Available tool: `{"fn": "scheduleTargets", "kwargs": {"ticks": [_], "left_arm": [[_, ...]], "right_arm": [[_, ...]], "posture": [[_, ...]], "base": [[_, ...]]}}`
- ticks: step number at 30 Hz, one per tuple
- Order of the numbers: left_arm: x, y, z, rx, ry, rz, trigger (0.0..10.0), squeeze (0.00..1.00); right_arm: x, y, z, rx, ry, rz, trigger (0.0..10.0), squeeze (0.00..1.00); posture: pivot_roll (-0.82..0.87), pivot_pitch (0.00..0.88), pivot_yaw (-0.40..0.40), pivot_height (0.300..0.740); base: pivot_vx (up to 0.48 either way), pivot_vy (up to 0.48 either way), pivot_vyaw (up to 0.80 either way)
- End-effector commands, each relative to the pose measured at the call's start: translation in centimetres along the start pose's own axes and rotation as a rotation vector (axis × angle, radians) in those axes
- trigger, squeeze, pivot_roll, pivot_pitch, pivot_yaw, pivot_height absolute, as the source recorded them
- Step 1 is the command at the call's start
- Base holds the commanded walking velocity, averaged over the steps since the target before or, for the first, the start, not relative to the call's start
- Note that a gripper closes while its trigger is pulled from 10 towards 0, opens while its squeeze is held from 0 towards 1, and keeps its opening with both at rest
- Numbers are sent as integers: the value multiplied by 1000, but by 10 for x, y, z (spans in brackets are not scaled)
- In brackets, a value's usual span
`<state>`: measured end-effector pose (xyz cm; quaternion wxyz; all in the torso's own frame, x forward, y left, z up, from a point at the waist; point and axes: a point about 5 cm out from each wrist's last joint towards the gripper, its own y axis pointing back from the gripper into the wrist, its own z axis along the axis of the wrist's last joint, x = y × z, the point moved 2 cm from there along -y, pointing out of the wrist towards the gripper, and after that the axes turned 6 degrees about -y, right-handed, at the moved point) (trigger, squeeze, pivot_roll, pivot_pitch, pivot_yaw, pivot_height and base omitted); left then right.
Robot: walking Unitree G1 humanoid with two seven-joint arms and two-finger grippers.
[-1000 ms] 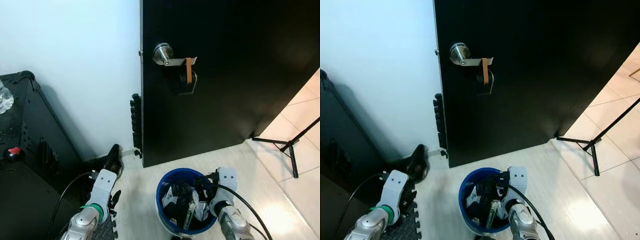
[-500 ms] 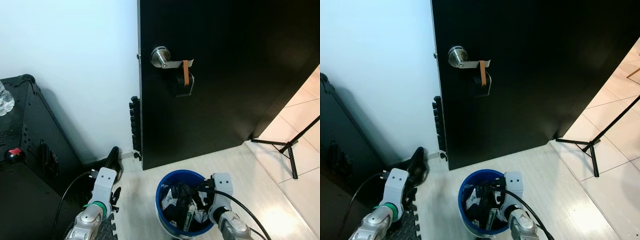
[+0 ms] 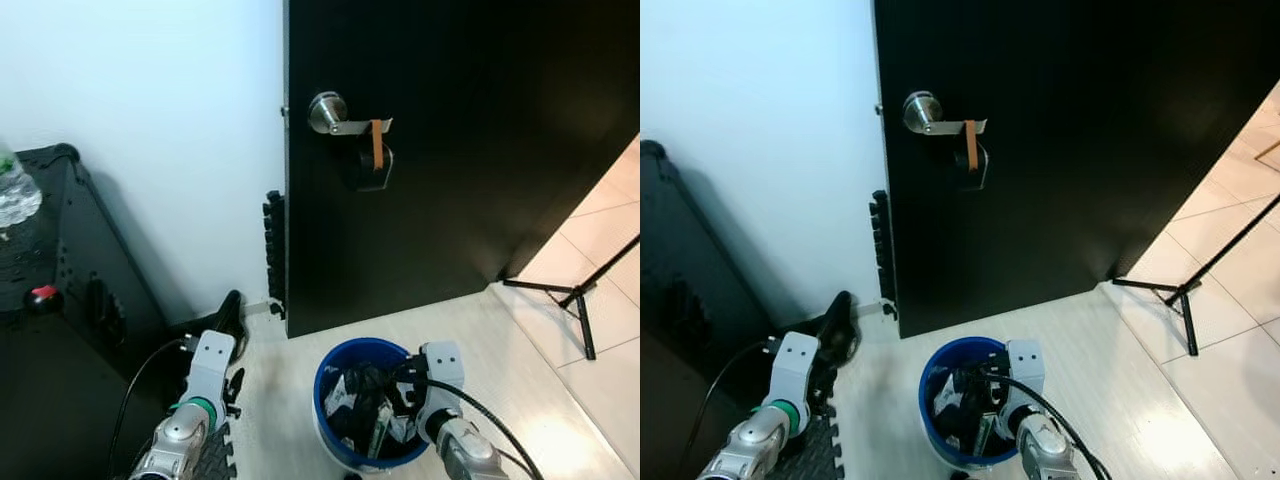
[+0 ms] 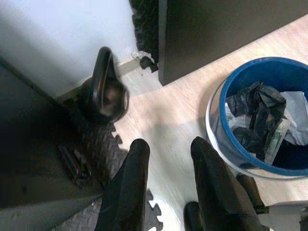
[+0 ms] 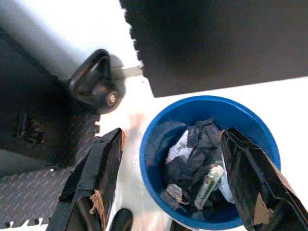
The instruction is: Clean up the room
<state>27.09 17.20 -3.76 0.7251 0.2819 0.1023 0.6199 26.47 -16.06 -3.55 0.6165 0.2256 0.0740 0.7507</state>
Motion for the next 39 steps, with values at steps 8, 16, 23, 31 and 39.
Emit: {"fn": "scheduleTargets", "kwargs": {"ticks": [8, 16, 23, 31, 39], "left_arm": [[-4, 0, -4, 7, 12, -4, 10000, 0], [-3, 0, -4, 5, 11, -3, 10000, 0], [-3, -1, -4, 4, 8, -3, 10000, 0], [-2, -1, -4, 3, 4, -3, 10000, 0], [-3, -1, -4, 12, -7, -8, 10000, 0]], "right_arm": [[0, 1, 1, -11, -4, 14, 10000, 0], [0, 1, 1, -6, -2, 18, 10000, 0], [1, 0, 0, 0, 2, 21, 10000, 0], [2, 0, 0, 7, 5, 23, 10000, 0], [4, -1, -1, 23, 37, 32, 10000, 0]], "posture": [[37, 0, 11, 740], [36, 0, 12, 740], [36, 0, 13, 740], [36, 0, 15, 740], [36, 0, 16, 740]], "base": [[-332, 0, 0], [-330, 0, 0], [-328, 0, 0], [-322, 0, 0], [-148, 0, 377]]}}
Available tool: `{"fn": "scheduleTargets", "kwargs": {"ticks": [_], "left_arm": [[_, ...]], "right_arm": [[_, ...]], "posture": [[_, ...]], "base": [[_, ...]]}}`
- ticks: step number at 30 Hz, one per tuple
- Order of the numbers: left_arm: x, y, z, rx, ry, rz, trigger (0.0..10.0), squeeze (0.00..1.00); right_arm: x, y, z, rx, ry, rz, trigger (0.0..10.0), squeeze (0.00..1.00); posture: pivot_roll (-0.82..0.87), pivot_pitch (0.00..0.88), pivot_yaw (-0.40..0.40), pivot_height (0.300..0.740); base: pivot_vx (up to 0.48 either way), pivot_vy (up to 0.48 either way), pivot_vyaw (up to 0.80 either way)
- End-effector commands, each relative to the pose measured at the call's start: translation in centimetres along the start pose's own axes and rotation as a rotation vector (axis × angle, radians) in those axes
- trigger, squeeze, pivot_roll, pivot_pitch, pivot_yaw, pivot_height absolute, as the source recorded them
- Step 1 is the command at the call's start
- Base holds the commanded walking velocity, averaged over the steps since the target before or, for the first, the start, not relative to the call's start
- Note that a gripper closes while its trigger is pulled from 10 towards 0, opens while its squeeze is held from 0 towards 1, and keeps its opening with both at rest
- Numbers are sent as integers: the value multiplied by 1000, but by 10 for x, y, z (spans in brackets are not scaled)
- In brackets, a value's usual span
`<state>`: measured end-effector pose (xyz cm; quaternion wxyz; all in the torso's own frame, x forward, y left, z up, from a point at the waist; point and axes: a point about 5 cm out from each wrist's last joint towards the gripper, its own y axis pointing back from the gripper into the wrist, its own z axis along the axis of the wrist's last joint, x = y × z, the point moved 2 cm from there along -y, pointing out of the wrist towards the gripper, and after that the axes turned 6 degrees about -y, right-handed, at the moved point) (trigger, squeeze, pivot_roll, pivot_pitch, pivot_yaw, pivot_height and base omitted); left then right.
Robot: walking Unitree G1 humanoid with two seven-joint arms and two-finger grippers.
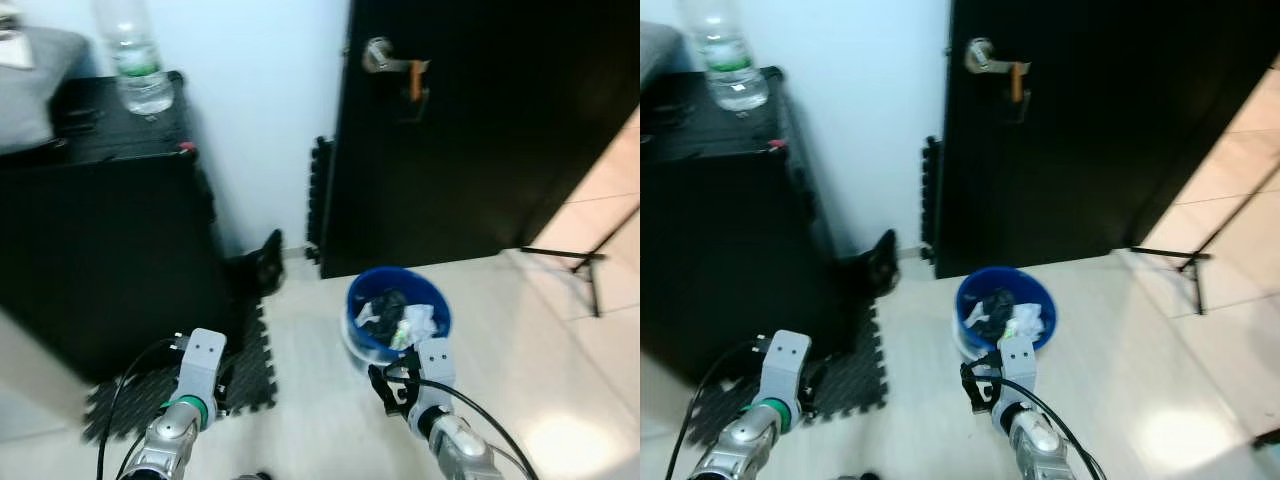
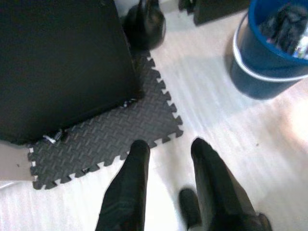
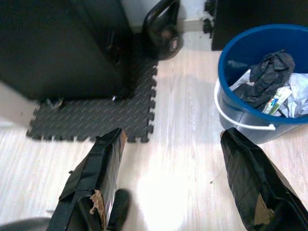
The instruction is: Clean up the room
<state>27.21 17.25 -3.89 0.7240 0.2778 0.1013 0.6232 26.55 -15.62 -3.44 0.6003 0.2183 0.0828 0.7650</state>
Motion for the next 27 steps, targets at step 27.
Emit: {"fn": "scheduleTargets", "kwargs": {"ticks": [27], "left_arm": [[-7, -2, -4, 40, -59, -46, 10000, 0]], "right_arm": [[6, -3, -2, 38, 28, 42, 10000, 0]], "posture": [[37, 0, 17, 740]], "base": [[0, 0, 763]]}}
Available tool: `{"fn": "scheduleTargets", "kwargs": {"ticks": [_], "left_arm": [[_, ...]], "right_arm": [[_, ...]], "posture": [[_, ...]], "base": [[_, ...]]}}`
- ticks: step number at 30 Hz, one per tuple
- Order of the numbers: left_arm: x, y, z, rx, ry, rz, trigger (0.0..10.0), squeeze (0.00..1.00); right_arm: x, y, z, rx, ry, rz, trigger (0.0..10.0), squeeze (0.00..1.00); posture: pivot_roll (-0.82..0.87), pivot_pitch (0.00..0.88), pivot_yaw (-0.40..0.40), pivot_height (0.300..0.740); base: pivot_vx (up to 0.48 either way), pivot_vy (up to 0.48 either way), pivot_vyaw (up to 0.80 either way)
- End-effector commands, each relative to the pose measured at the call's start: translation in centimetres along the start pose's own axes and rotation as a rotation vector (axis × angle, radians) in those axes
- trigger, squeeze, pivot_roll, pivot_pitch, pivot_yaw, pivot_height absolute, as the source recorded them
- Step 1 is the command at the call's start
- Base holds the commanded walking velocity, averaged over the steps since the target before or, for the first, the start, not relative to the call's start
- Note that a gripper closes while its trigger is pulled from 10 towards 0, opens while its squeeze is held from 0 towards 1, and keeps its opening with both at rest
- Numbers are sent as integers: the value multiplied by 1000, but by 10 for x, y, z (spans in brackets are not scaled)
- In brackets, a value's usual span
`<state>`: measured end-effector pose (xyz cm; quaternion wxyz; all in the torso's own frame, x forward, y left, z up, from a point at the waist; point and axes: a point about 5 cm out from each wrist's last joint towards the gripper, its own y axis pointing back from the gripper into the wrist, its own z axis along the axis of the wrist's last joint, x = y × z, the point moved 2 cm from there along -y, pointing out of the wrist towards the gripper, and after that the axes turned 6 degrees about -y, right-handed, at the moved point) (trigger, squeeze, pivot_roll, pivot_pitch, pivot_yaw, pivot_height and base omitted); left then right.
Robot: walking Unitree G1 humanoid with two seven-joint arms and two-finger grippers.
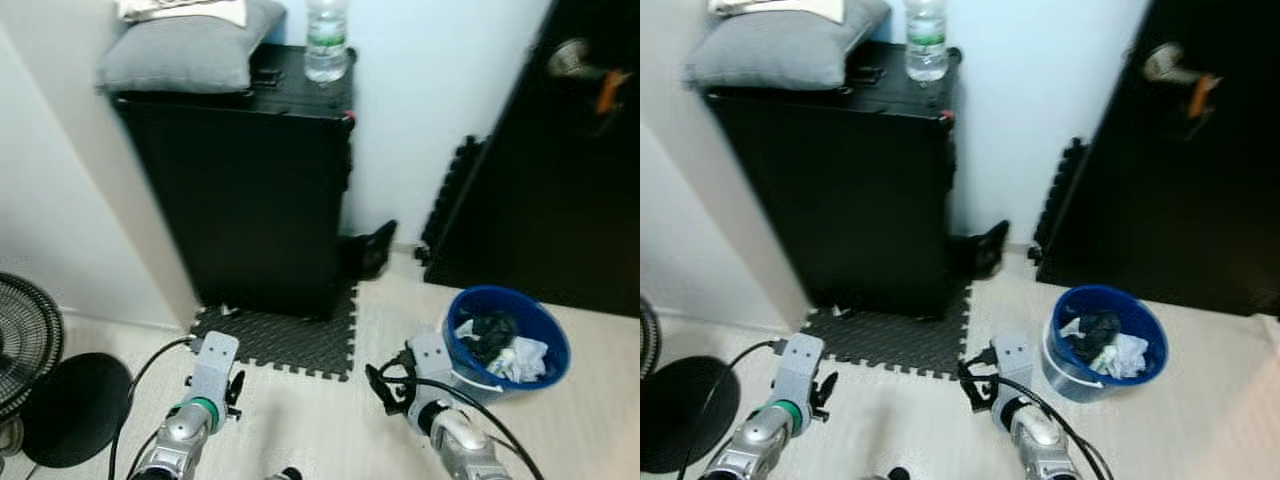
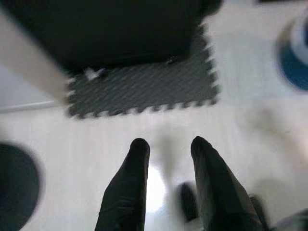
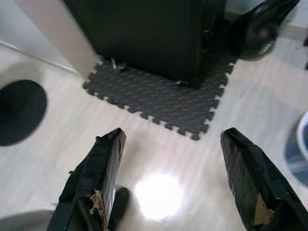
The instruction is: Clean up the room
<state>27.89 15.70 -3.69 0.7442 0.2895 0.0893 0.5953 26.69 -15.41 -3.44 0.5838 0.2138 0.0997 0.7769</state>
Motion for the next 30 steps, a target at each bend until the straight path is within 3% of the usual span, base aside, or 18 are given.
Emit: {"fn": "scheduleTargets", "kwargs": {"ticks": [1, 30], "left_arm": [[5, 4, -13, 44, -8, 9, 10000, 0], [7, 3, -12, 46, -32, 26, 10000, 0]], "right_arm": [[4, -1, -2, 12, -8, 12, 10000, 0], [4, -2, -2, 5, -29, 5, 10000, 0]], "posture": [[37, 0, 17, 740], [38, 0, 19, 740]], "base": [[0, 0, 763], [0, 0, 754]]}}
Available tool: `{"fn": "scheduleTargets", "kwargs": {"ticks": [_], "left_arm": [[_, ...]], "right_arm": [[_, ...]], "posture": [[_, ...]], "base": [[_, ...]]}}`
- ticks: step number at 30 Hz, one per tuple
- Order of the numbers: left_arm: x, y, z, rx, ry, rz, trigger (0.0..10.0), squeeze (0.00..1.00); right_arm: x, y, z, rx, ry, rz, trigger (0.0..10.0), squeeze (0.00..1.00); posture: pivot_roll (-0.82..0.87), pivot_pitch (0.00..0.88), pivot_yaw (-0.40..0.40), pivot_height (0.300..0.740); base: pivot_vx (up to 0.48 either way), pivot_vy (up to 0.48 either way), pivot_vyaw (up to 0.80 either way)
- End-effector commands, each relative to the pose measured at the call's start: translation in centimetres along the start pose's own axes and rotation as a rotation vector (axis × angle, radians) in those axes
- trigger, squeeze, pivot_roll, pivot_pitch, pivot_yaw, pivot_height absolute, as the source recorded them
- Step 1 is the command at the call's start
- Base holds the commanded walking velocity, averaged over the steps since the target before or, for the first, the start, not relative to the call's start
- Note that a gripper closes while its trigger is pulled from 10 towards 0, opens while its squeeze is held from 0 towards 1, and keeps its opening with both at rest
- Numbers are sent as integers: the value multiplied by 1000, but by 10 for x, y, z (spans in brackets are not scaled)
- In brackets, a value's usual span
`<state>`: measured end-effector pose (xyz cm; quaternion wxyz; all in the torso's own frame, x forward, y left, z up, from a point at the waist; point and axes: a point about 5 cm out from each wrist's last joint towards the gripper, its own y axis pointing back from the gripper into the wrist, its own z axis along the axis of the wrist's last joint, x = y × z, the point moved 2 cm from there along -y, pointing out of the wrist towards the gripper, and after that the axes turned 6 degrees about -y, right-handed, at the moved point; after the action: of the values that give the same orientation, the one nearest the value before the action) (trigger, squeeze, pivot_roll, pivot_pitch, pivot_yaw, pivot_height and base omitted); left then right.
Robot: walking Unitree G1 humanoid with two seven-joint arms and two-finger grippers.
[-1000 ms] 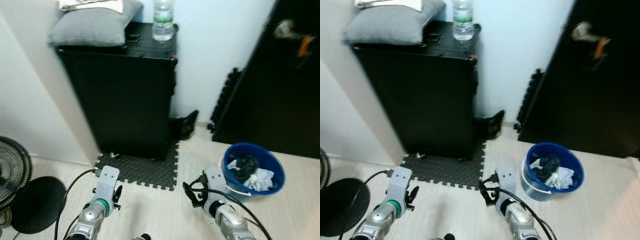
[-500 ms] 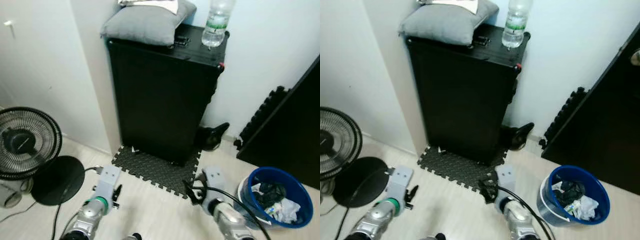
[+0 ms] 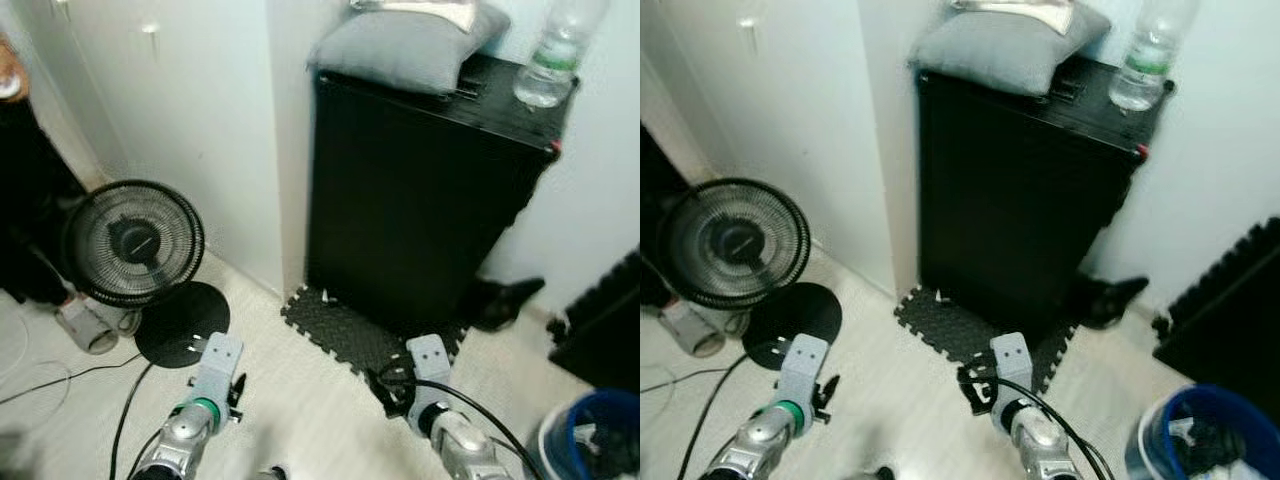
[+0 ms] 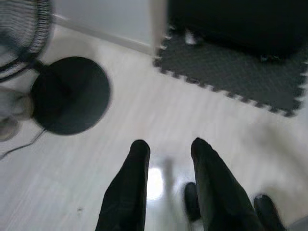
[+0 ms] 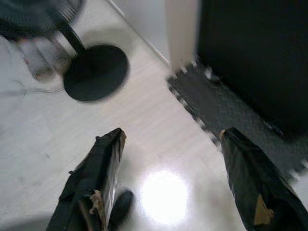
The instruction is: Clean up the room
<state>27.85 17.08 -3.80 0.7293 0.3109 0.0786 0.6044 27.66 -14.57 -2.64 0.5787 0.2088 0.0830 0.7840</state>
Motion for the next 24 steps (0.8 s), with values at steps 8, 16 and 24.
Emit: {"fn": "scheduleTargets", "kwargs": {"ticks": [8, 16, 24], "left_arm": [[-6, 2, -8, 24, 3, -21, 10000, 0], [-8, 2, -8, 25, 4, -24, 10000, 0], [-9, 3, -10, 27, 6, -25, 10000, 0]], "right_arm": [[-5, 8, -11, 13, -49, -31, 10000, 0], [-3, 7, -16, 65, 14, -19, 10000, 0], [-3, 8, -16, 61, 2, -17, 10000, 0]], "posture": [[36, 0, 20, 740], [38, 0, 16, 740], [39, 0, 15, 740]], "base": [[0, 0, 0], [0, 0, 359], [0, 0, 800]]}}
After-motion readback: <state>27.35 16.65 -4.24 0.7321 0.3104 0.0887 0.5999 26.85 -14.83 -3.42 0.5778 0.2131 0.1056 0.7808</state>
